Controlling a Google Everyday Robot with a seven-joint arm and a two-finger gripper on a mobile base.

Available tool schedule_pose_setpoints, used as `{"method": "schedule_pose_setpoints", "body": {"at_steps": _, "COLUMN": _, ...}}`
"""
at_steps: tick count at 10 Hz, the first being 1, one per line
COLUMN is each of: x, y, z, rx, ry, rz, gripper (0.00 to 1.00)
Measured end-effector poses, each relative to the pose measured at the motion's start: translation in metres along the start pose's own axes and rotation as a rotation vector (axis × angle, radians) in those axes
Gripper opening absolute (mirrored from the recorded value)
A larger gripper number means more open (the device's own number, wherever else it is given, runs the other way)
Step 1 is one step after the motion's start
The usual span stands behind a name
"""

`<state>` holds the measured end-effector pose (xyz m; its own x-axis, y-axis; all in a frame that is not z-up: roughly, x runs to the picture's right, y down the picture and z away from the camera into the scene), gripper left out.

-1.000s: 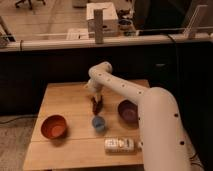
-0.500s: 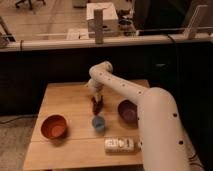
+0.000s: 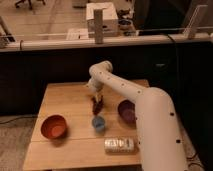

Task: Place grapes in red bowl

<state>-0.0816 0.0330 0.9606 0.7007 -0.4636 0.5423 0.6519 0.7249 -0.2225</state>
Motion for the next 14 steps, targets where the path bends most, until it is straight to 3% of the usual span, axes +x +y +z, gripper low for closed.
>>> {"method": "schedule_pose_setpoints", "body": {"at_steps": 3, "x": 0.001, "y": 0.000, "z": 0.000, "rx": 0.001, "ry": 0.001, "rz": 0.001, "gripper": 0.80}}
{"method": "schedule_pose_setpoints", "body": {"at_steps": 5, "x": -0.007, "y": 0.008, "z": -0.007, "rx": -0.023, "ry": 0.020, "rz": -0.024, "gripper": 0.80}}
{"method": "schedule_pose_setpoints", "body": {"at_steps": 10, "x": -0.082, "y": 0.055, "z": -0.032, "rx": -0.063, "ry": 0.050, "rz": -0.091, "gripper": 0.80}}
{"method": "schedule_pose_setpoints", "body": {"at_steps": 12, "x": -0.091, "y": 0.060, "z": -0.040, "rx": -0.071, "ry": 0.059, "rz": -0.106, "gripper": 0.80}}
{"method": "schedule_pose_setpoints", "body": {"at_steps": 14, "x": -0.086, "y": 0.058, "z": -0.044, "rx": -0.082, "ry": 0.064, "rz": -0.107, "gripper": 0.80}}
